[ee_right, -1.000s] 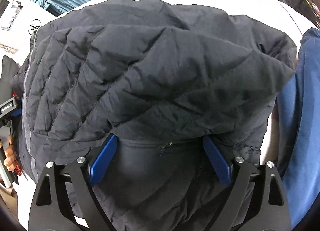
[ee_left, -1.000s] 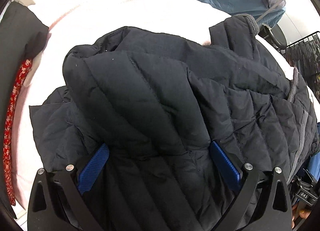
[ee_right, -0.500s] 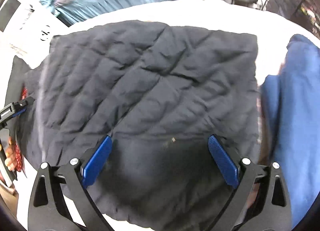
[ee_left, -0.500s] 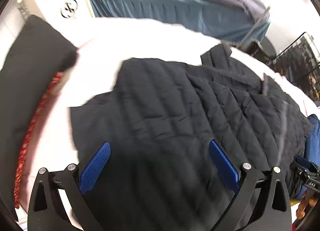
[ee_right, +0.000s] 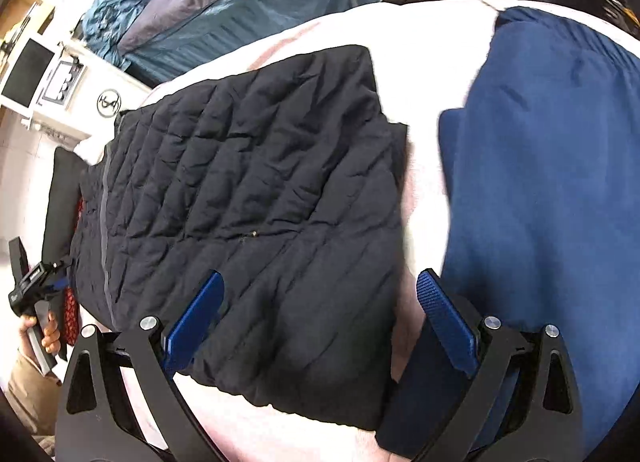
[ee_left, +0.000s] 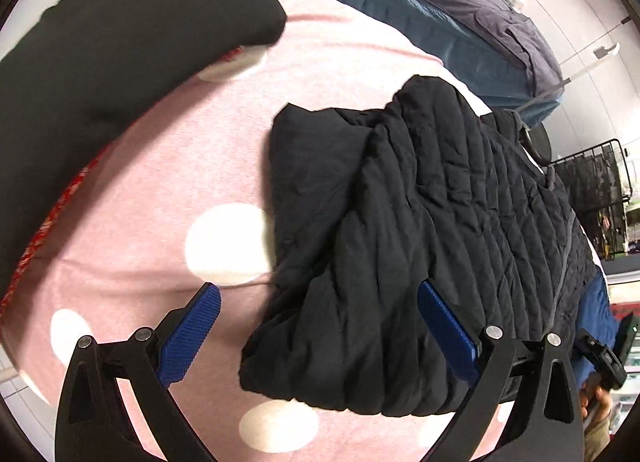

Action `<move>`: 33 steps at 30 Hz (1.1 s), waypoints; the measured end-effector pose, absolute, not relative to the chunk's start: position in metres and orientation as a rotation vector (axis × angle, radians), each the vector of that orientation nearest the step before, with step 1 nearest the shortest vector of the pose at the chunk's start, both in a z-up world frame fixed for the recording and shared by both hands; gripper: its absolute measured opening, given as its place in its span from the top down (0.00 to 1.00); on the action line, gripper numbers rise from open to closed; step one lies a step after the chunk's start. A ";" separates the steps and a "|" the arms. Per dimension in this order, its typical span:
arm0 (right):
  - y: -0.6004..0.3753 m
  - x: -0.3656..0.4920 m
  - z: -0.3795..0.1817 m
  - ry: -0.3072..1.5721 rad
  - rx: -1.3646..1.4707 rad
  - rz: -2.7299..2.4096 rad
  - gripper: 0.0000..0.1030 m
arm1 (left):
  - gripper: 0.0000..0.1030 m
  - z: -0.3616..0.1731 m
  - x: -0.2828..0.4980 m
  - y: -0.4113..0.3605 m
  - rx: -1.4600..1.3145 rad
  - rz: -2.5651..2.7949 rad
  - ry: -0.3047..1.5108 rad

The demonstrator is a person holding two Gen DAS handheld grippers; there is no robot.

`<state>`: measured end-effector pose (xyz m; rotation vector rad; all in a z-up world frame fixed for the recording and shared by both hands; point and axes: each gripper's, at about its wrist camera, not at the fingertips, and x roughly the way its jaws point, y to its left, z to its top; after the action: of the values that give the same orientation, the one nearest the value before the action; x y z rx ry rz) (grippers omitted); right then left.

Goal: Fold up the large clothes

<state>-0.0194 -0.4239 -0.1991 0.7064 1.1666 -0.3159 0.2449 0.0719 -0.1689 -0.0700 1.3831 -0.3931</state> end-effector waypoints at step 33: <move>-0.409 0.053 -0.244 1.270 0.646 -0.297 0.41 | 0.33 -0.218 0.282 0.019 -0.160 -0.443 1.493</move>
<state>0.0533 -0.4090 -0.2439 0.6458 1.2698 -0.2970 0.2816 0.0193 -0.2179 -0.1601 1.4935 -0.4427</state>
